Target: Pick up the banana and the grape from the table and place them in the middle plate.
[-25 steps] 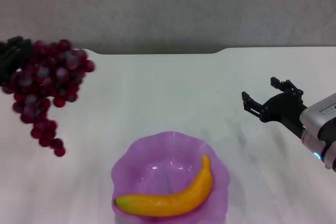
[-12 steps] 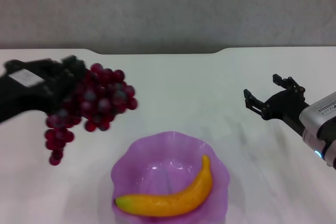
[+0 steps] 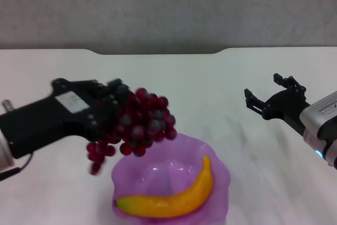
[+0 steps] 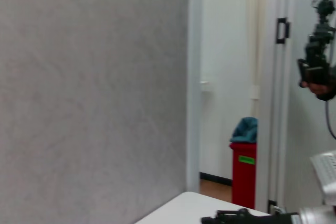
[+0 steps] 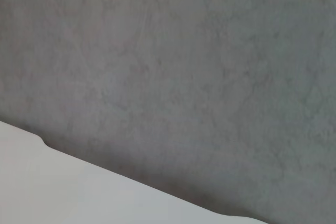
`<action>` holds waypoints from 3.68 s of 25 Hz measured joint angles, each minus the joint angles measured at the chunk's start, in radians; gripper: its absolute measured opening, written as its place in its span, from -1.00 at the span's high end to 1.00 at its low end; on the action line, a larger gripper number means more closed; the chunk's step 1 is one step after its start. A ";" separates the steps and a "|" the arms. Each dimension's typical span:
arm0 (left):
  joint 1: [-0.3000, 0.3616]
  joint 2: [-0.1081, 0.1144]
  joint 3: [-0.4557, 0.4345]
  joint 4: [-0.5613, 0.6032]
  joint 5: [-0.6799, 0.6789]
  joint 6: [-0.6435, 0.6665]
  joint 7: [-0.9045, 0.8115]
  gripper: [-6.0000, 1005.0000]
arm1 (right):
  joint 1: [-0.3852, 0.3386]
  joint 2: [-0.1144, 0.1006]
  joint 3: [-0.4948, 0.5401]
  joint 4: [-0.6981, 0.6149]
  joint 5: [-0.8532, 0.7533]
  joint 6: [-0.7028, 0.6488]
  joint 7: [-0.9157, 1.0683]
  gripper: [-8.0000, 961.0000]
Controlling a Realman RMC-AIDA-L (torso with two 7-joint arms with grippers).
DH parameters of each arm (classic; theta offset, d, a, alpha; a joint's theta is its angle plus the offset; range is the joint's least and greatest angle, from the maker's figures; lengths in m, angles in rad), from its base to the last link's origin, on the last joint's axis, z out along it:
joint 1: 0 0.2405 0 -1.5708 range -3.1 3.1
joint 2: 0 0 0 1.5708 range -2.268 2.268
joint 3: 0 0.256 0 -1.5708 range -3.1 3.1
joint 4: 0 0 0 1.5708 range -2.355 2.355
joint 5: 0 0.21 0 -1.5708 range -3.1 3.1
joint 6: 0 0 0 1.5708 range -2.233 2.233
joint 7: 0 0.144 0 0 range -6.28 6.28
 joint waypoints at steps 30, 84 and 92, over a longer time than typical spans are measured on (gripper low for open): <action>-0.158 0.004 0.195 -0.218 0.018 0.141 0.146 0.34 | 0.007 0.000 0.000 -0.003 -0.004 0.000 -0.001 -0.83; -0.562 -0.010 -0.309 -1.582 -1.176 -0.085 1.218 -0.73 | -0.111 0.009 0.049 -0.008 0.237 -0.304 -0.140 -0.83; -0.532 -0.003 -0.368 -1.584 -1.176 -0.080 1.217 -0.73 | -0.133 0.006 0.038 0.009 0.256 -0.300 -0.140 -0.83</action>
